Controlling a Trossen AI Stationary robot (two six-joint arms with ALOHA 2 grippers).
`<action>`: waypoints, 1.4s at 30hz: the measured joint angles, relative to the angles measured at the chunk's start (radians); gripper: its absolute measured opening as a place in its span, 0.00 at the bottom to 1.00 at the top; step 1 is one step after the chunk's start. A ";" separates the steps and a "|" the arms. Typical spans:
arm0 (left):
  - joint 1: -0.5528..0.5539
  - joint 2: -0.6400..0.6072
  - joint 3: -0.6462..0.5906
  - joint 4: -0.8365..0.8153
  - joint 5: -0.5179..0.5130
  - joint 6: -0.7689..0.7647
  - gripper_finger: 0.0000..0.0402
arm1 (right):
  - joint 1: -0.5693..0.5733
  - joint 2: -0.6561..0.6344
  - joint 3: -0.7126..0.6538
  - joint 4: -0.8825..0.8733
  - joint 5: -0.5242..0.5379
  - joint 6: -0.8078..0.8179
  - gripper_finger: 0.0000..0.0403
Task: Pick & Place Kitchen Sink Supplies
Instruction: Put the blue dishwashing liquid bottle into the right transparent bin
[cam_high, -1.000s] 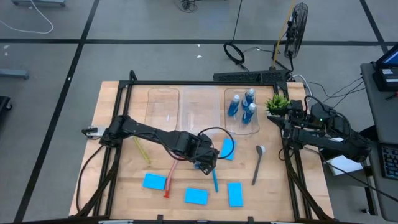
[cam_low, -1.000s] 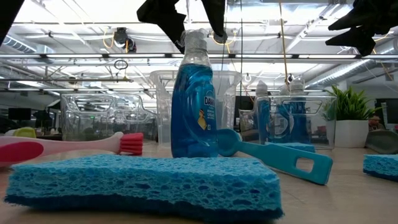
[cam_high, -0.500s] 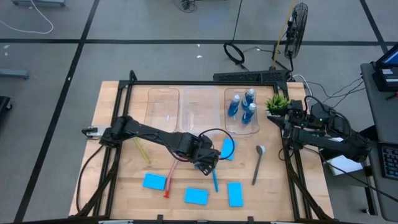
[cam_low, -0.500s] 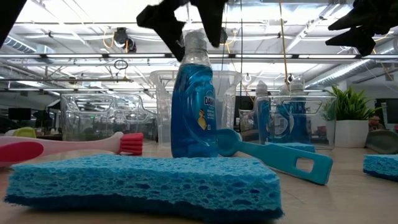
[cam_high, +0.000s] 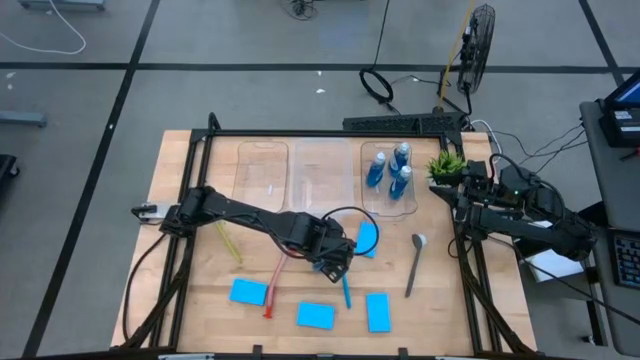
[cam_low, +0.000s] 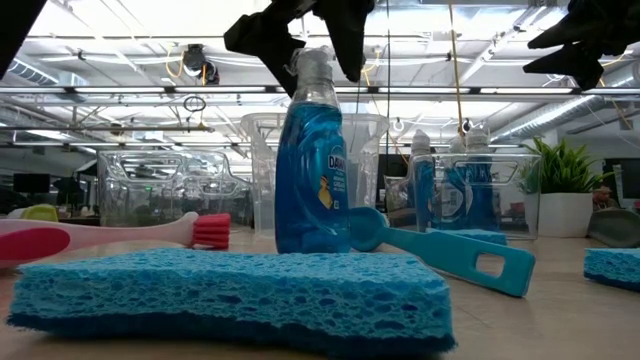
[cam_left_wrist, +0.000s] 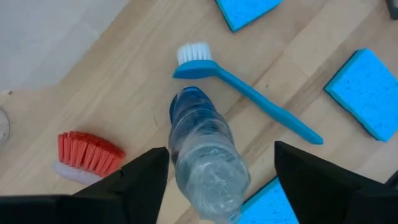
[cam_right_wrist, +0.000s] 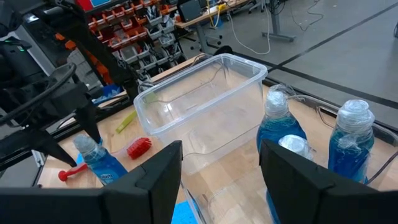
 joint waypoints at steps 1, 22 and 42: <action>0.000 0.000 0.000 0.000 0.000 0.000 0.66 | 0.000 0.000 0.000 0.000 0.000 0.000 0.50; 0.009 -0.006 0.003 -0.088 0.015 -0.013 0.35 | 0.000 0.000 0.000 0.000 0.000 0.000 0.50; 0.010 -0.266 0.001 0.048 -0.055 0.297 0.35 | 0.000 0.000 0.000 -0.001 0.000 0.000 0.50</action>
